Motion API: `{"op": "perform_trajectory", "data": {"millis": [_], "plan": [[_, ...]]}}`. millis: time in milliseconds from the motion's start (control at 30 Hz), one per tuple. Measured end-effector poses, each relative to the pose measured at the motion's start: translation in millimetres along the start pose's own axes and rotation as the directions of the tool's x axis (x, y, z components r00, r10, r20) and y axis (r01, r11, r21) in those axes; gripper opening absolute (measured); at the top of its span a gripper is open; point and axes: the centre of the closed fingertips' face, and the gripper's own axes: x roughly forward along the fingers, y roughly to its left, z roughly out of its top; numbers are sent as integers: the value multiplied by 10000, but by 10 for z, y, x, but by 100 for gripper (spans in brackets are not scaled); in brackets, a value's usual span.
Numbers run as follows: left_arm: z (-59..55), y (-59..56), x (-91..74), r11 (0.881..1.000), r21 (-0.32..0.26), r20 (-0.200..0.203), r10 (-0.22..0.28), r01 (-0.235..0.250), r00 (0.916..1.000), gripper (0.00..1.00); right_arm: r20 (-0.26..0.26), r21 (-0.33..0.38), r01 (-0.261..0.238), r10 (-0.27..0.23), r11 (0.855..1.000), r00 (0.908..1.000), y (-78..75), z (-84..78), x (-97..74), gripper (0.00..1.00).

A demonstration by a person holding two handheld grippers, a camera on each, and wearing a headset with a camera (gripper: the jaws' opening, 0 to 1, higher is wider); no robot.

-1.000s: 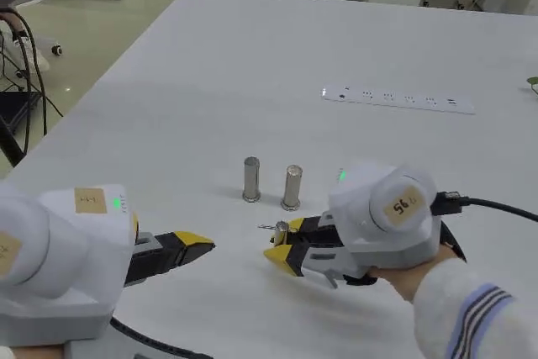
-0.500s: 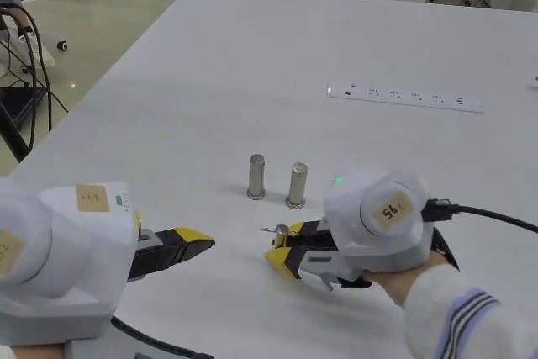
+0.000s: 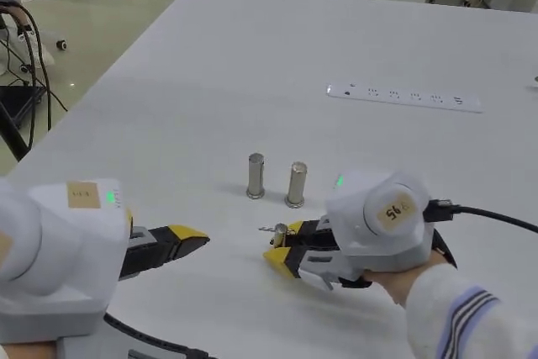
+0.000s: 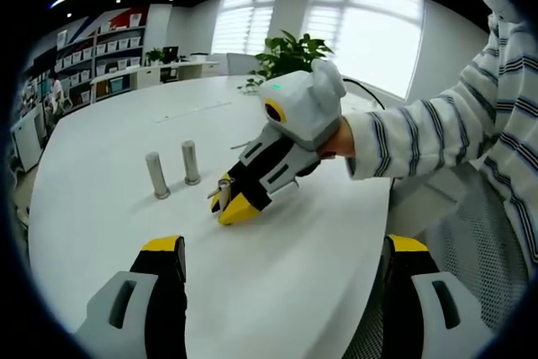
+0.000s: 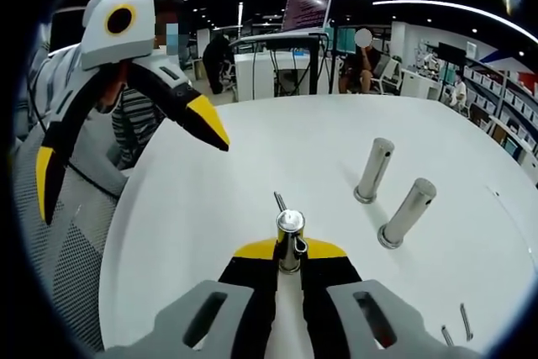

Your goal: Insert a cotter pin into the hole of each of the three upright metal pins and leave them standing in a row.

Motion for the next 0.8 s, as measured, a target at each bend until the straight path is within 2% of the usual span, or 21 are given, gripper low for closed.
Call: {"op": "perform_trajectory", "data": {"millis": [67,267,367,500,667,800], "plan": [[7,4,-4,10000,-2,20,19,-19,10000,97,21,37,36,-36,10000,10000,-1,-1,-5,5],[30,23,-21,10000,0,88,84,-84,9999,97,215,122,72,-74,9999,9997,40,32,-90,22],[39,38,-33,9999,28,91,127,-127,9999,97,257,124,59,-62,9999,9997,58,44,-178,27],[69,66,-52,9997,42,179,229,-230,9996,96,275,16,277,-277,9996,9992,72,57,-363,36],[140,110,-73,9993,-12,460,379,-379,9982,96,456,753,809,-845,9939,9954,44,71,-633,58],[204,139,-84,9988,-99,719,490,-484,9962,96,643,1660,1226,-1348,9785,9888,21,60,-891,70]]}}
